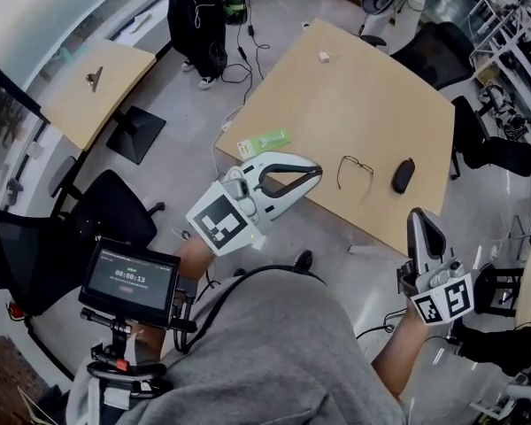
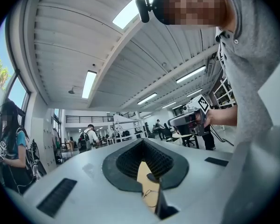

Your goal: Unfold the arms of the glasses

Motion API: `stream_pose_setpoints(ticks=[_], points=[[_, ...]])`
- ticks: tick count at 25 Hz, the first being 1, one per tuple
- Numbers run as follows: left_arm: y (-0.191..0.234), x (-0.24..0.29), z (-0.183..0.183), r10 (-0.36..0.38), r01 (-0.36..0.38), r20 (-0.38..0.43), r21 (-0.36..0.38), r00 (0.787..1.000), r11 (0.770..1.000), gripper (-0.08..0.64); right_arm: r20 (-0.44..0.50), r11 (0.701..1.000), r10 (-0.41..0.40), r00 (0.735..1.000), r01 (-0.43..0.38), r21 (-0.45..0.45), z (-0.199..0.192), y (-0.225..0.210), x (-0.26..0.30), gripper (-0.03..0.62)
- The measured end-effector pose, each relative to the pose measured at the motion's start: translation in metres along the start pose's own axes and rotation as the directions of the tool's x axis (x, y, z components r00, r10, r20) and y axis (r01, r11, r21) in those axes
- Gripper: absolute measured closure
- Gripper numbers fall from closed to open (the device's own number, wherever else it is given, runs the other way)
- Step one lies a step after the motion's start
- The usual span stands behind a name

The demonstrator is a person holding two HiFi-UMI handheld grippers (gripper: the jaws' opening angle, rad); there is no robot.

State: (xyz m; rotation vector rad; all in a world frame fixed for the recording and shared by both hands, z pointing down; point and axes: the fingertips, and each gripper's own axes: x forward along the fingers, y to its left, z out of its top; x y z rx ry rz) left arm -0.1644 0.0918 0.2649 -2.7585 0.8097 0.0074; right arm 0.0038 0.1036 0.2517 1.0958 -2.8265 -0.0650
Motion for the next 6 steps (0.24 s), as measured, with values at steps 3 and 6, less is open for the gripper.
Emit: stream_pose_setpoints(ticks=[3, 6], points=[[-0.003, -0.012, -0.001, 0.003, -0.003, 0.004, 0.002, 1.000, 1.000, 0.554, -0.001, 1.000, 0.007, 1.000, -0.007, -0.003, -0.002, 0.013, 0.003, 0.584], [-0.006, -0.022, 0.000, 0.003, -0.003, 0.014, -0.004, 1.000, 1.000, 0.554, -0.006, 1.000, 0.007, 1.000, -0.007, -0.005, -0.004, 0.024, 0.004, 0.584]])
